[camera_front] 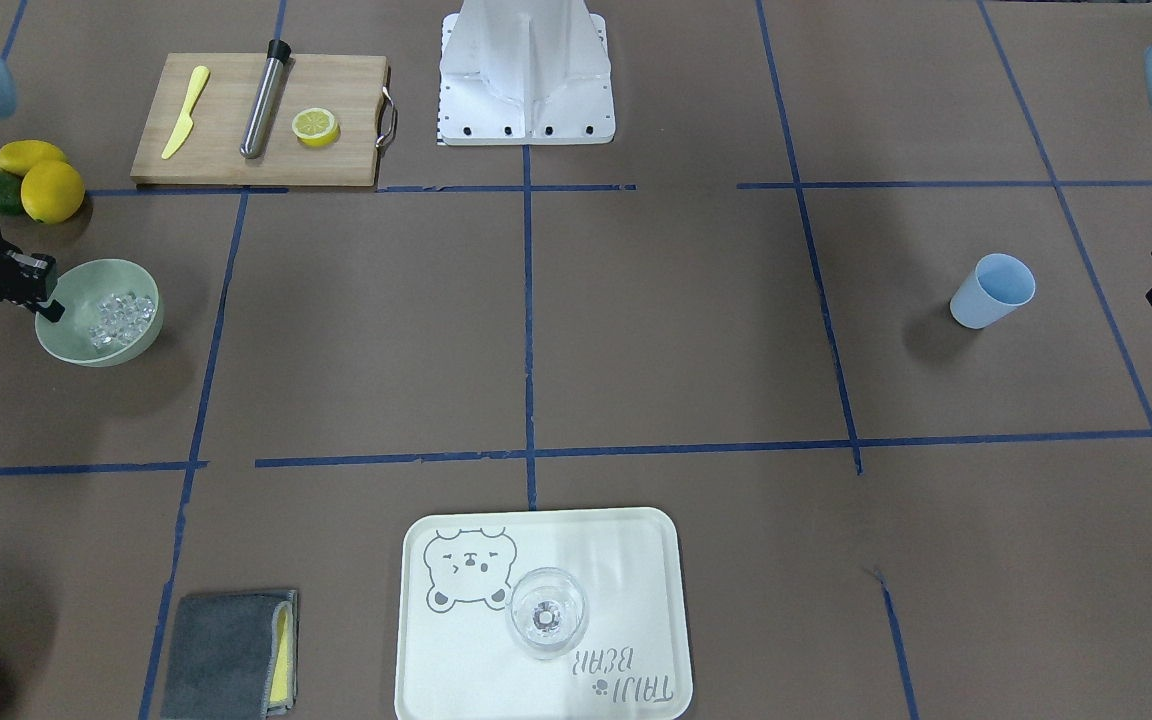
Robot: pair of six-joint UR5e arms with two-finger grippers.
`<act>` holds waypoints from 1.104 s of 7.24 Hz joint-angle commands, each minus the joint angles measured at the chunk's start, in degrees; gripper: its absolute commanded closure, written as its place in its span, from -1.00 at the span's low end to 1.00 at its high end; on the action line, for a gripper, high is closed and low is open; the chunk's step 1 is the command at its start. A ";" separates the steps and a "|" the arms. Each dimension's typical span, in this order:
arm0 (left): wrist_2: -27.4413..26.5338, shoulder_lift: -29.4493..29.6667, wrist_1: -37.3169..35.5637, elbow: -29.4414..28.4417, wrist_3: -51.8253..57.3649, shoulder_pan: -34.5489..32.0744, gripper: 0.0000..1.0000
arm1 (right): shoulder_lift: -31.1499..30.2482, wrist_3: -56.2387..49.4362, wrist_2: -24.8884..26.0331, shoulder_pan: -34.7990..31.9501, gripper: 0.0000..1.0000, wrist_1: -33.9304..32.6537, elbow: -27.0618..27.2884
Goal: Pour ice into bowl
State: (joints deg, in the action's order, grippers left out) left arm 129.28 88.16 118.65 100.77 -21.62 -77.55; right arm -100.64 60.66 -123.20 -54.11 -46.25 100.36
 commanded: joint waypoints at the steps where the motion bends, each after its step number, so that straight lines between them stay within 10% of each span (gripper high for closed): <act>1: 0.00 0.00 0.00 0.13 0.00 0.03 -1.00 | 0.36 -0.01 -0.02 0.23 1.00 0.01 -1.39; 4: 0.00 0.00 0.00 0.13 -0.09 0.03 -1.00 | 0.36 -0.01 -0.02 0.15 0.48 -0.07 -2.09; 5: 0.00 0.00 0.00 0.13 -0.09 0.03 -1.00 | 0.19 0.42 0.68 0.23 -0.99 -0.07 -2.18; 8: -0.17 -0.09 0.00 0.13 -0.52 0.03 -1.00 | 0.27 -0.10 -4.64 -5.70 -1.00 -0.51 -1.13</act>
State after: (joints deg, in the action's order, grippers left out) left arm 129.21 88.11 118.65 100.90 -21.89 -77.54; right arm -100.37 60.70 -124.34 -56.16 -46.41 98.82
